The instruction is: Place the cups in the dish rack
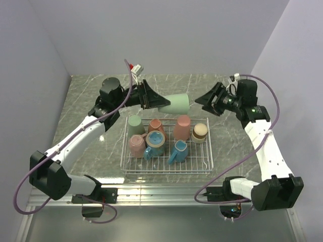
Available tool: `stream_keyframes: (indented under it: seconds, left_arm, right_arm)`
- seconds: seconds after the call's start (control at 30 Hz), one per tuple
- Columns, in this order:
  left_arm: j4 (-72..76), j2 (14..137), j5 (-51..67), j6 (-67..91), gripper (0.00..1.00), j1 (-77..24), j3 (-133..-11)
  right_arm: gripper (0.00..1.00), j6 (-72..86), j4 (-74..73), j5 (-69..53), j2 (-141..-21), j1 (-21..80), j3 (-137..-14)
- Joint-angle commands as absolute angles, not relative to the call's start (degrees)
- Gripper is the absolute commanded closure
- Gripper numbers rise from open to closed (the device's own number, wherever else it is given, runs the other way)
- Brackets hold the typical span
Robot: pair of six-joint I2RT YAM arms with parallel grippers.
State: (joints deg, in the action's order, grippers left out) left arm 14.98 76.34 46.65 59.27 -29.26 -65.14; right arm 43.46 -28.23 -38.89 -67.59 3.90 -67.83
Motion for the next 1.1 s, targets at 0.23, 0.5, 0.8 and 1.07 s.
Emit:
stream_keyframes:
  seconds: [0.23, 0.5, 0.8, 1.07]
  left_arm:
    - [-8.76, 81.46, 40.88, 41.76, 1.00, -32.25, -81.99]
    - [-31.35, 95.33, 28.41, 28.50, 1.00, -42.70, -104.13]
    - [-43.50, 104.31, 19.52, 23.65, 1.00, -53.16, -112.93]
    - [-45.97, 108.19, 12.49, 21.80, 1.00, -60.11, -111.54]
  right_arm:
    - [0.31, 29.62, -58.18, -1.77, -64.16, -1.05, -78.83]
    - [0.26, 26.55, -57.75, 1.58, -65.21, -1.23, -80.07]
    - [0.20, 26.10, -57.48, 2.64, -67.76, -1.67, -83.67]
    - [0.21, 26.81, -56.51, 0.18, -68.64, -3.08, -82.26]
